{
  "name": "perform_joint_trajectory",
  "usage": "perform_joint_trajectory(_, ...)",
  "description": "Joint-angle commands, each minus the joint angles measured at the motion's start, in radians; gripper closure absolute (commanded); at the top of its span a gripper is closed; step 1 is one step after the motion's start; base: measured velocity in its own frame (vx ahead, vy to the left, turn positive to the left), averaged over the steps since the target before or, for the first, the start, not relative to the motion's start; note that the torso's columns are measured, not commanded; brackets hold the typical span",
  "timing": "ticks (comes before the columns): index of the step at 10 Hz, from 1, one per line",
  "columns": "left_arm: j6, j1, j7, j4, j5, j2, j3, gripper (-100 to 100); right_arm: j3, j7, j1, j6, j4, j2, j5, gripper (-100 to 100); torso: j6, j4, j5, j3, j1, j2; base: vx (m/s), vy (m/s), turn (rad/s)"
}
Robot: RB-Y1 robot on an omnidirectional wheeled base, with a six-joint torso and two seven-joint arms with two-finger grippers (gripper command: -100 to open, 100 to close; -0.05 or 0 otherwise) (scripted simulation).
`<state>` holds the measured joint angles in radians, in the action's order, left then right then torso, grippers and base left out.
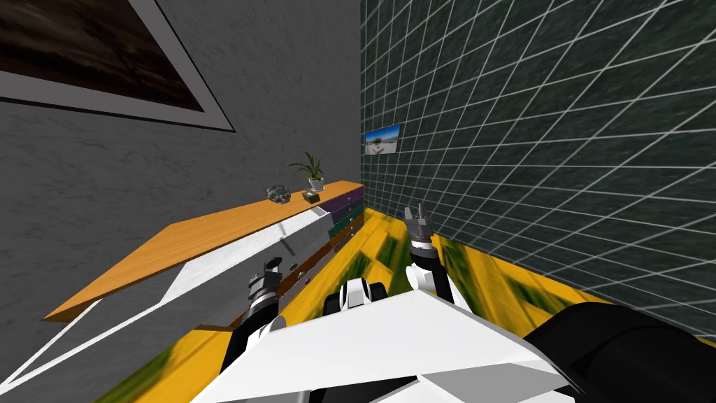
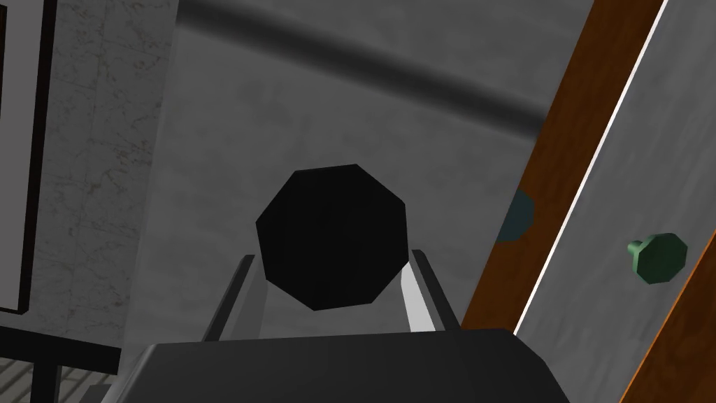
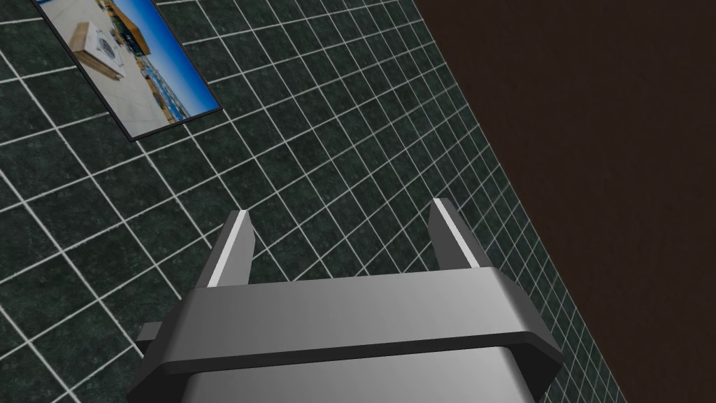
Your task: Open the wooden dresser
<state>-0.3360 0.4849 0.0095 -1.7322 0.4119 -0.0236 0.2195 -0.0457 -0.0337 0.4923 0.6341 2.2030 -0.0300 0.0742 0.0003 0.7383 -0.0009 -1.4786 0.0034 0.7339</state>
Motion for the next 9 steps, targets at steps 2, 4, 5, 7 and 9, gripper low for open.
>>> perform_joint_trajectory(2, -0.004, 0.016, -0.003, -0.013, -0.002, -0.004, -0.011, 100, 0.0, 0.0, 0.0, 0.0, 0.0, 0.0, 0.0, 0, 0.0, -0.001, 0.002, 0.003, -0.006, 0.005, -0.16, -0.148, 0.01)
perform_joint_trajectory(4, -0.006, 0.018, -0.003, -0.017, -0.002, -0.005, -0.011, 100, 0.0, 0.0, 0.0, 0.0, 0.0, 0.0, 0.0, 0, 0.001, -0.001, 0.001, 0.003, -0.005, 0.003, -0.113, -0.114, 0.009)
perform_joint_trajectory(5, -0.007, 0.028, -0.004, -0.019, -0.003, -0.008, -0.018, 100, 0.0, 0.0, 0.0, 0.0, 0.0, 0.0, 0.0, 0, 0.001, 0.0, 0.0, 0.0, 0.0, -0.001, -0.099, -0.084, 0.004)
perform_joint_trajectory(7, 0.006, 0.041, -0.005, -0.049, 0.004, -0.007, -0.013, -100, 0.0, 0.0, 0.0, 0.0, 0.0, 0.0, 0.0, 0, 0.001, -0.001, 0.002, 0.002, -0.005, 0.003, -0.081, -0.092, 0.007)
perform_joint_trajectory(9, 0.038, 0.072, -0.008, -0.106, 0.017, -0.009, -0.007, -100, 0.0, 0.0, 0.0, 0.0, 0.0, 0.0, 0.0, 0, 0.0, -0.002, 0.002, -0.001, 0.001, -0.002, 0.034, 0.002, -0.012)
